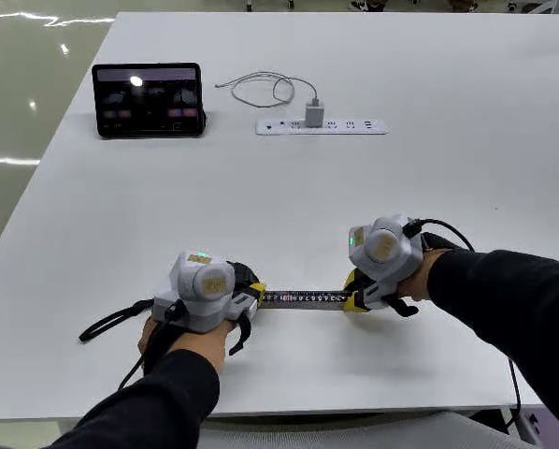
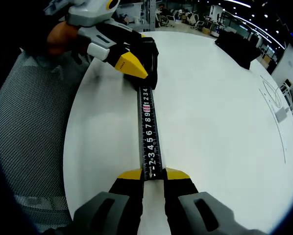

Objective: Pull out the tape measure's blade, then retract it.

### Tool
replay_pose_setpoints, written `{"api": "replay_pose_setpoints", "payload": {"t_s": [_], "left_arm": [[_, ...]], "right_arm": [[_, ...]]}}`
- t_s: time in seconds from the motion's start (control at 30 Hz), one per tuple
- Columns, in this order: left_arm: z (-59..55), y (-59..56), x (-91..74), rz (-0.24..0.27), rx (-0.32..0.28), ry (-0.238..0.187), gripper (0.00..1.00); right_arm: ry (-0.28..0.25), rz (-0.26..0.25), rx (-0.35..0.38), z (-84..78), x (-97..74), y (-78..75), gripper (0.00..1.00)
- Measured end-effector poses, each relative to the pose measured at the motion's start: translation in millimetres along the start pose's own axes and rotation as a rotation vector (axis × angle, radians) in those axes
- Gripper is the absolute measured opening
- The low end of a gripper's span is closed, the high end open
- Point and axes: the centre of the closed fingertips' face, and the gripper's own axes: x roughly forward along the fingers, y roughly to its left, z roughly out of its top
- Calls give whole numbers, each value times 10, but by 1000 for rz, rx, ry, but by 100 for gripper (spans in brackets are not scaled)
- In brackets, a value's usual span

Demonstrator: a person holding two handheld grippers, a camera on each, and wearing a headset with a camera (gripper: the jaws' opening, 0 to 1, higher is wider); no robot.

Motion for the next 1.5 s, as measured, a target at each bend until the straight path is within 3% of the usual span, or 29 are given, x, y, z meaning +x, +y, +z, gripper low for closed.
{"api": "replay_pose_setpoints", "payload": {"t_s": [1.5], "left_arm": [[1,7,6,-9,-9,4,57]], "right_arm": [[-21,7,-8,247,125,20,11]]}}
